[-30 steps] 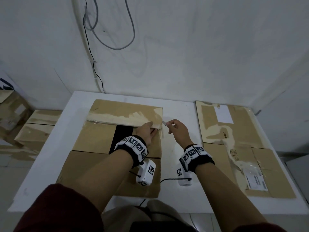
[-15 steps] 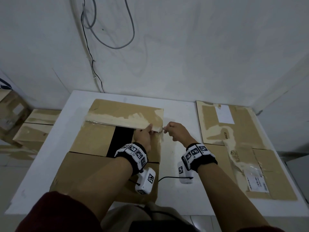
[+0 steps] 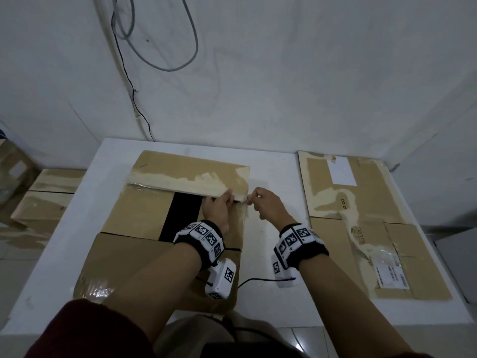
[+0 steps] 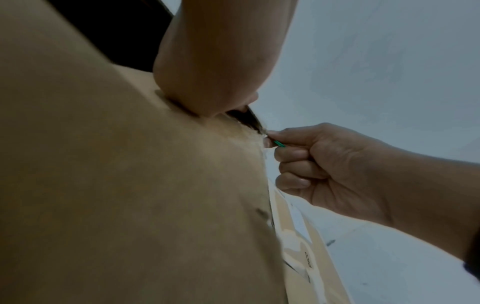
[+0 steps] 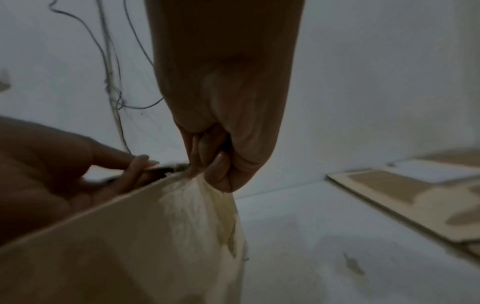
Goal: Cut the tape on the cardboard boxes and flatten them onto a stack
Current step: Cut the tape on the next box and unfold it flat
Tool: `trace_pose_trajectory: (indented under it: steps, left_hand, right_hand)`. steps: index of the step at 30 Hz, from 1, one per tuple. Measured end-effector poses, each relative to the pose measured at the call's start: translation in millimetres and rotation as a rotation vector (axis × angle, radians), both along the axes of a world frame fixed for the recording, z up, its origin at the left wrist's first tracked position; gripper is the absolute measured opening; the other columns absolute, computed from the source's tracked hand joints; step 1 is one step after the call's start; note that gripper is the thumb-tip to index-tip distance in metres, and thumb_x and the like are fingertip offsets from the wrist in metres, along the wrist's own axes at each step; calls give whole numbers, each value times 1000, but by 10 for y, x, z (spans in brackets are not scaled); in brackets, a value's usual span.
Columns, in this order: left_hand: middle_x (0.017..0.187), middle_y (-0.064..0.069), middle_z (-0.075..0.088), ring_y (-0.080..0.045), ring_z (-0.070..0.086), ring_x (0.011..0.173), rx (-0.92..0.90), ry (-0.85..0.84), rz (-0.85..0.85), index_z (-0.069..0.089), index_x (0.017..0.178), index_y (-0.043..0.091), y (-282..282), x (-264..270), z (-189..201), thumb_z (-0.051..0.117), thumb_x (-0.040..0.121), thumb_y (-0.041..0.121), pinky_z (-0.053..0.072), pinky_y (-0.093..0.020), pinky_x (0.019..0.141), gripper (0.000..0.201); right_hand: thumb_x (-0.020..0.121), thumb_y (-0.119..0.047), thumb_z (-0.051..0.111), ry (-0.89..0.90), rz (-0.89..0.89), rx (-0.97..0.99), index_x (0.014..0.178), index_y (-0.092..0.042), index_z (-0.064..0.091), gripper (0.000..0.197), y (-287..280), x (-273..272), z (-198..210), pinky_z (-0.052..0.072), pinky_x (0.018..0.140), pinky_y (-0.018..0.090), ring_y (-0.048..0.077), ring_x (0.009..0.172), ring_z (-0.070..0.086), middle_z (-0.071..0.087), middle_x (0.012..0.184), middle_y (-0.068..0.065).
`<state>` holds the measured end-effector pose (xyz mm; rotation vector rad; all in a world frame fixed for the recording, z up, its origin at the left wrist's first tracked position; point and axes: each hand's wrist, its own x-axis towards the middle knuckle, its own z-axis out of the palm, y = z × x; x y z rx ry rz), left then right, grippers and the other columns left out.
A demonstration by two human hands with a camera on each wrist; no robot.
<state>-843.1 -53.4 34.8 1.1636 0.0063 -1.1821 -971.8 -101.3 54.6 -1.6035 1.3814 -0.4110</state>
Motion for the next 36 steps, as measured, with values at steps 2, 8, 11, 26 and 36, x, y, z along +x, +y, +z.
trace_pose_trajectory:
  steps: [2,8,11,26,36]
  left_hand:
    - [89,-5,65,-9,62,70,-20,7,35,61,100,6,-35,1,60,63,88,-2,56,-19,66,14]
    - [85,-7,66,-13,62,65,-81,-188,35,58,106,2,-175,12,241,67,90,16,53,-26,65,23]
    - [93,-12,67,-23,65,79,-115,-299,14,56,107,5,-207,60,311,48,98,43,55,-29,71,41]
    - [136,-22,37,-39,41,122,292,-1483,-334,40,136,5,-446,1422,463,63,86,17,38,-45,98,56]
    - [160,1,-9,-49,-12,142,802,-1568,-1029,-5,150,37,-500,1922,346,72,50,78,15,-71,106,132]
  right_hand:
    - [93,-17,50,-14,54,16,73,-13,54,21,64,17,-27,34,49,23,13,59,43,61,73,0]
    - [96,-18,52,-55,-253,-91,78,-10,62,22,172,-217,-246,33,48,15,5,54,44,52,63,-6]
    - [99,-10,45,98,-263,38,108,-4,66,24,246,-418,-574,44,69,18,19,83,59,64,91,3]
    - [92,2,51,41,-248,-314,118,-6,62,29,-51,-14,-412,44,87,26,22,98,55,56,113,17]
    - [59,-84,65,557,149,-201,147,-24,29,113,-560,1124,278,31,107,59,35,139,17,21,152,10]
